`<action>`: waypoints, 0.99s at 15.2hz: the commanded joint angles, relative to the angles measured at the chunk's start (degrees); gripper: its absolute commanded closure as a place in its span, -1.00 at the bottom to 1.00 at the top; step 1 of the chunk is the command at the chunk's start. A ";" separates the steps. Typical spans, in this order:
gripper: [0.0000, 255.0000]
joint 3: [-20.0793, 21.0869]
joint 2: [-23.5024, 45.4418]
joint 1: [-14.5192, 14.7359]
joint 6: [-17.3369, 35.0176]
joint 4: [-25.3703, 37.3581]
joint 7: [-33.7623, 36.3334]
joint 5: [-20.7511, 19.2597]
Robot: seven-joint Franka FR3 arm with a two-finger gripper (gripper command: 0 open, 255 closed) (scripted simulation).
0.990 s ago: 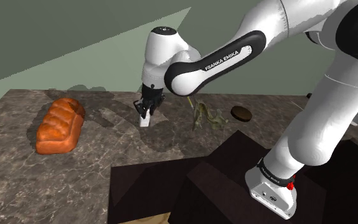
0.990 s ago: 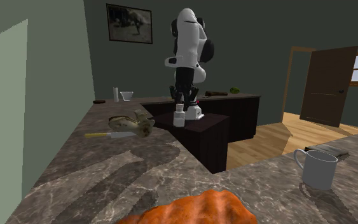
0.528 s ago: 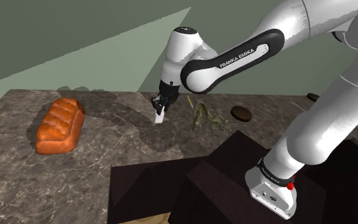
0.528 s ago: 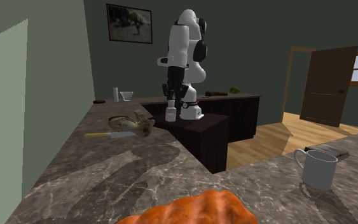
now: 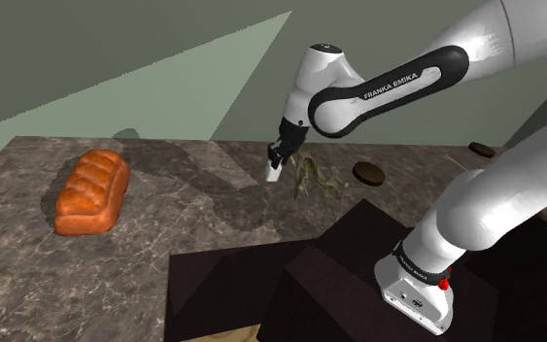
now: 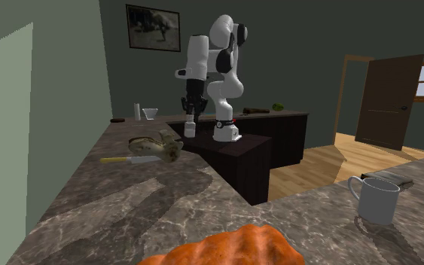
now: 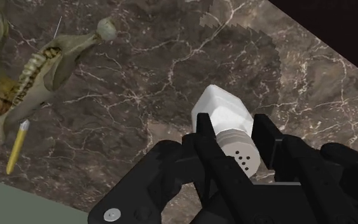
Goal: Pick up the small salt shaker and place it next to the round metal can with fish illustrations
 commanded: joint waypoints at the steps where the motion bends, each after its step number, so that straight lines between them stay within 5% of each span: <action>1: 1.00 -2.28 -1.95 -0.81 0.77 -2.65 -3.71 0.59; 15: 1.00 -19.51 -13.35 -9.48 -0.24 -13.06 -26.84 -2.44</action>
